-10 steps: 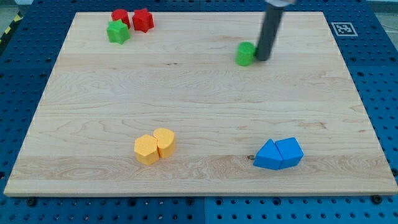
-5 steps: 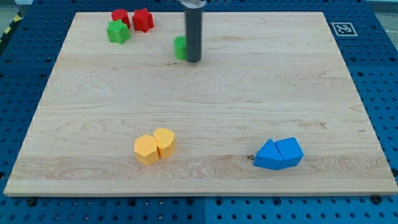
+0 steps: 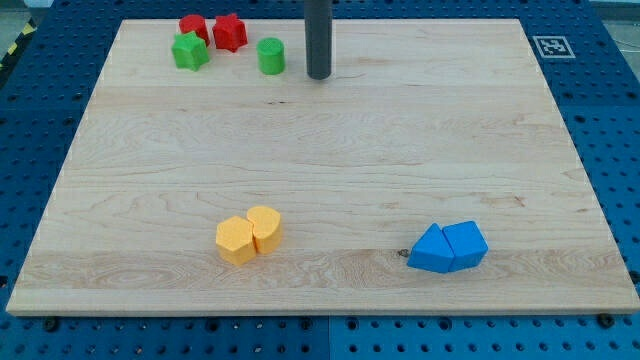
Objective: Place the green circle below the red star
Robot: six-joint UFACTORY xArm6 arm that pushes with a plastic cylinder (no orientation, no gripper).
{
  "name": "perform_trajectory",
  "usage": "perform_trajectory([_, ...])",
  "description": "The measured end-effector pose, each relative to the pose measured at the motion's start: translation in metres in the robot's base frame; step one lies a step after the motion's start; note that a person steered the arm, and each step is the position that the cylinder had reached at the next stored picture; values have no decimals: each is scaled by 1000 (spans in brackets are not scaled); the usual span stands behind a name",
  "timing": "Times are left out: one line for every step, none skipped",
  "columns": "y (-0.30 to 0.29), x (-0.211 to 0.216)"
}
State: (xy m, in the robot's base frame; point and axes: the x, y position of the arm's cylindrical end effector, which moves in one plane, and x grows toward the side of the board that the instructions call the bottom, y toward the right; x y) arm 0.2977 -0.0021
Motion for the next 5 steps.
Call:
perform_trajectory([-14, -10])
perform_trajectory([-49, -10])
perform_trajectory([-88, -10])
perform_trajectory([-105, -10])
perform_trajectory([-103, -2])
